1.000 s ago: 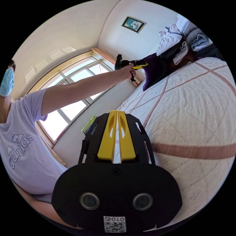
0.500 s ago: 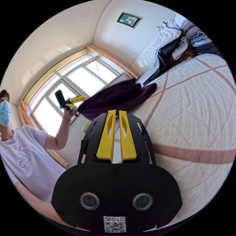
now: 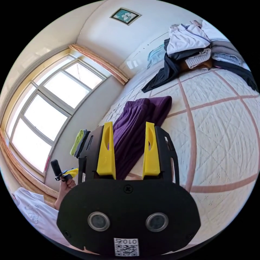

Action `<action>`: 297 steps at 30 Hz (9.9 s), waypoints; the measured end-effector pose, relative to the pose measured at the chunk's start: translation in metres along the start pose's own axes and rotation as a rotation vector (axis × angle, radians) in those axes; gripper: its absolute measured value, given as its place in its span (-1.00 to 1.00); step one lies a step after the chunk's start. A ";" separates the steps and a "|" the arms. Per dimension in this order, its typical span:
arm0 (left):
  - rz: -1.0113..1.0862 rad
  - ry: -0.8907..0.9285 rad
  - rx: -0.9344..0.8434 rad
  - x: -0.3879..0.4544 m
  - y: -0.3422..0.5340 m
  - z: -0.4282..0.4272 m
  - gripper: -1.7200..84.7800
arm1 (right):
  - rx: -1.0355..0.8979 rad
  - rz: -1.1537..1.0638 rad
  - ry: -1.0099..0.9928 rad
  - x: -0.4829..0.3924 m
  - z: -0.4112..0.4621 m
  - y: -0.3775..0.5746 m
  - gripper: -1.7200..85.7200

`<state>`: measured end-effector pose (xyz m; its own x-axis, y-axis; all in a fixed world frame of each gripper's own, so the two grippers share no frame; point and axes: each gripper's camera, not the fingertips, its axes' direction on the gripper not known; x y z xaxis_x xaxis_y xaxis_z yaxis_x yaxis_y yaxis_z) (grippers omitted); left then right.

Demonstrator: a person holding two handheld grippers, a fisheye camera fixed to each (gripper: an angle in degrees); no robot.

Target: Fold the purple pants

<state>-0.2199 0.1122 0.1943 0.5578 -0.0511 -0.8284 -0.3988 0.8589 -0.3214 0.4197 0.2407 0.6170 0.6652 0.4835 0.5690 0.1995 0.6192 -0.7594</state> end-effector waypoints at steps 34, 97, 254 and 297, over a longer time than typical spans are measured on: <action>-0.115 -0.089 -0.053 -0.064 0.040 0.018 -0.74 | -0.212 -0.789 -0.214 -0.176 0.014 0.157 -0.87; -0.779 0.556 0.609 -0.239 0.389 -0.209 -0.79 | -0.335 -0.626 0.220 -0.231 -0.137 0.001 -0.81; -0.322 -0.101 0.372 -0.306 -0.096 -0.285 -0.85 | 0.328 -0.056 0.504 0.045 -0.157 0.067 -0.87; -0.529 -0.207 0.387 -0.261 0.210 -0.299 -0.82 | 0.214 0.343 0.621 0.123 -0.117 0.265 -0.68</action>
<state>-0.6670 0.1538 0.2055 0.7486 -0.4484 -0.4884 0.2329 0.8675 -0.4395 0.6385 0.3922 0.4486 0.9621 0.2719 -0.0202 -0.1950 0.6343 -0.7480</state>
